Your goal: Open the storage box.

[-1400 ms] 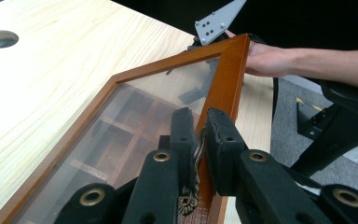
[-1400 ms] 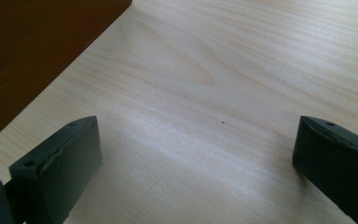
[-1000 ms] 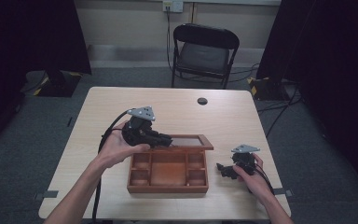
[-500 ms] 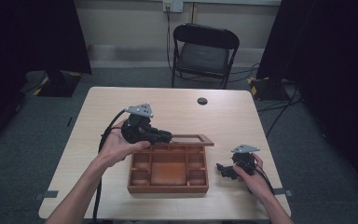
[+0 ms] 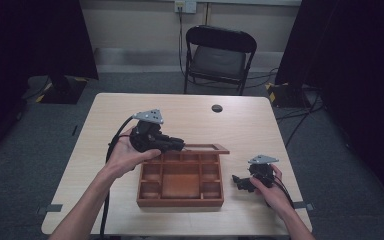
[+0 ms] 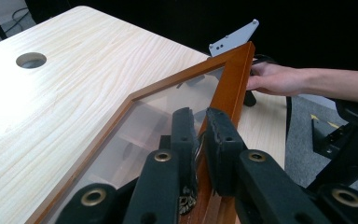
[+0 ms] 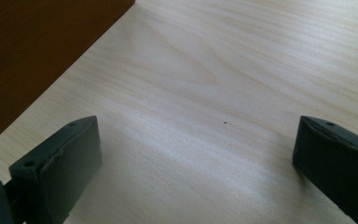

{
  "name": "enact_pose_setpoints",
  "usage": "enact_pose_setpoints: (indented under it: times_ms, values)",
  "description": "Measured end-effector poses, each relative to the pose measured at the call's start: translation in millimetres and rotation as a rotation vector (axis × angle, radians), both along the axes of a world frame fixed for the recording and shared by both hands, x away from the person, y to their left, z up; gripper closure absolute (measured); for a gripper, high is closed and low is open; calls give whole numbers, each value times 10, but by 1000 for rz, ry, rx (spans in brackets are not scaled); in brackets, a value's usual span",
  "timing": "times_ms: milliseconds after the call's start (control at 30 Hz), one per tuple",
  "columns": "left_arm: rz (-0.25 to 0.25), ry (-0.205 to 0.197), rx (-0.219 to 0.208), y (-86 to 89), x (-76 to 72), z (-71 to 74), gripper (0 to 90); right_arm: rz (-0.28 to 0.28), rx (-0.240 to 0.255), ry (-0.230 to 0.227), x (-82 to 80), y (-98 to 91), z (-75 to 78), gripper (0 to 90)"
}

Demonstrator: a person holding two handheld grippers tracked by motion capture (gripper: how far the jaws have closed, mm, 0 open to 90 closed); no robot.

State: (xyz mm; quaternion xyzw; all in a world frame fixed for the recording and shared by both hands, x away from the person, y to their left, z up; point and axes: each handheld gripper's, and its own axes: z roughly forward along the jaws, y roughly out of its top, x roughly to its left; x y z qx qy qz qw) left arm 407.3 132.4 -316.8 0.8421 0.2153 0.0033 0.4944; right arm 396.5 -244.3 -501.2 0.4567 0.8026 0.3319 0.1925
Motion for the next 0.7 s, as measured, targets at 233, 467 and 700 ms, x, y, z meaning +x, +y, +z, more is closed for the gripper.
enact_pose_setpoints:
  times_ms: [233, 467, 700]
  values:
    - [7, -5, -3, 5, 19, 17, 822, 0, 0, 0, 0, 0, 0, 3]
    - [3, 1, -9, 9, 44, 26, 823, 0, 0, 0, 0, 0, 0, 3]
    - [12, 9, -27, 21, 105, 56, 830, 0, 0, 0, 0, 0, 0, 3]
